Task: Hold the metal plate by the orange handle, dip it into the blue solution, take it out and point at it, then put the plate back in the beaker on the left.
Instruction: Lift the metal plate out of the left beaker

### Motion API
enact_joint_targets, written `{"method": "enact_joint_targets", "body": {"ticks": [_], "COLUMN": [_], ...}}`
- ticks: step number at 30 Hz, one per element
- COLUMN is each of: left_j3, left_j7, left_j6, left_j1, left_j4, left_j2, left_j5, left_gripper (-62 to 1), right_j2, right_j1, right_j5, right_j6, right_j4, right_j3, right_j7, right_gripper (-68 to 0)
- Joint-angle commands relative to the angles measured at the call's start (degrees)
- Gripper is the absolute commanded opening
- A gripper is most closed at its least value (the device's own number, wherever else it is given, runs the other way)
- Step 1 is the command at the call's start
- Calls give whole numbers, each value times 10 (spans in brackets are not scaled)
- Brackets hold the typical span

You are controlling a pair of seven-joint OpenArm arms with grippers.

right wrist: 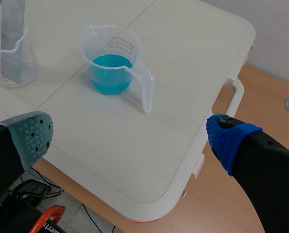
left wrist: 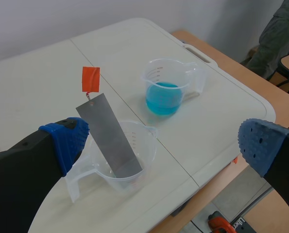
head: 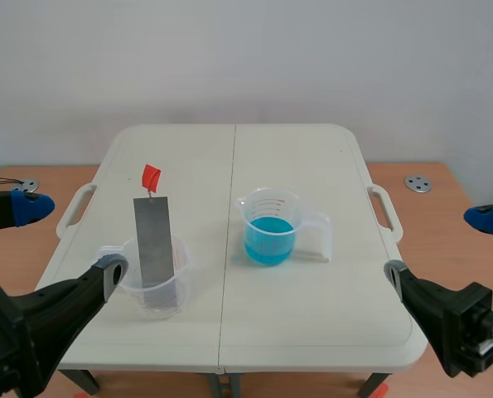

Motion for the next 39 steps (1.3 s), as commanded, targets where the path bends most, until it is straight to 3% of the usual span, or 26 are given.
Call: {"method": "enact_joint_targets", "body": {"ticks": [1,11,12,15,17,28,39], "left_j3": [0,0,0,0,0,-16,-143], "left_j7": [-6,-6,-6,-4,-3,-6,-38], "left_j6": [-1,-1,-1,-2,-3,-3,-3], "left_j1": [-2,-2,-2,-2,-2,37,189], "left_j4": [7,7,7,7,7,7,7], "left_j2": [0,0,0,0,0,0,0], "left_j5": [-4,-4,-4,-4,-5,-4,-2], "left_gripper": [14,3,-69,-402,-585,-593,-593], "right_j2": [3,3,3,3,3,3,-15], "right_j1": [9,52,58,84,103,228,343], "right_j5": [2,2,1,-8,-11,-8,22], "right_j6": [2,7,7,7,7,6,7], "right_j4": [6,5,5,5,5,2,-78], "right_j3": [1,-13,-19,-42,-60,-171,-271], "right_j7": [26,8,4,-16,-31,-90,-93], "right_gripper": [-12,-12,-12,-12,-12,-12,-12]}}
